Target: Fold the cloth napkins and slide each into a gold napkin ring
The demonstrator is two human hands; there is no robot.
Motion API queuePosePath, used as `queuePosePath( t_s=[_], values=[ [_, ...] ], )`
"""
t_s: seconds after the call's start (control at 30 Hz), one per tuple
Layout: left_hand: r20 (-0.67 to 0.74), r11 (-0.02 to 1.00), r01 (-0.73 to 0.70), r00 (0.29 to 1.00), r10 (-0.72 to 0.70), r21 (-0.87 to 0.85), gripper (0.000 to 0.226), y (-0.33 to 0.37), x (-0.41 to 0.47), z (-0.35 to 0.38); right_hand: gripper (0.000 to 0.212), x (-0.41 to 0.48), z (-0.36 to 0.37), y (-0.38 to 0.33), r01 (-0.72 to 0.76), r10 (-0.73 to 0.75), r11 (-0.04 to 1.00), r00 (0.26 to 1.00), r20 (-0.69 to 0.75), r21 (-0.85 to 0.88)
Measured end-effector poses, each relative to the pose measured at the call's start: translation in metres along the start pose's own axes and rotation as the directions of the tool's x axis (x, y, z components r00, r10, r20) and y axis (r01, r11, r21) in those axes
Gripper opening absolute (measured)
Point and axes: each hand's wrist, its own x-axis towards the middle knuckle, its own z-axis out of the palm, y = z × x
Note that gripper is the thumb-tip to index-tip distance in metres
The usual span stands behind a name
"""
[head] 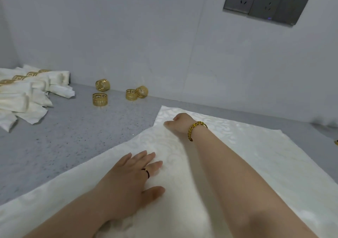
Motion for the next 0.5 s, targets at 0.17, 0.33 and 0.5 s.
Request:
queuePosePath(
  t_s=[0.17,0.33,0.5],
  values=[
    [-0.002,1.000,-0.024,1.000,0.024,-0.001,0.124,-0.001,0.000,0.001,0.011,0.006,-0.004,-0.006,0.042,-0.041,0.999,0.998,0.043,-0.003],
    [-0.004,1.000,-0.013,1.000,0.013,-0.026,0.130,0.000,0.000,0.001,0.037,-0.001,0.002,0.000,0.178,-0.163,0.973,0.981,-0.108,0.150],
    [-0.036,0.997,-0.001,0.999,-0.001,-0.082,0.138,0.000,0.001,-0.006,0.013,-0.027,0.010,0.016,0.343,-0.358,0.933,0.919,-0.164,-0.111]
  ],
)
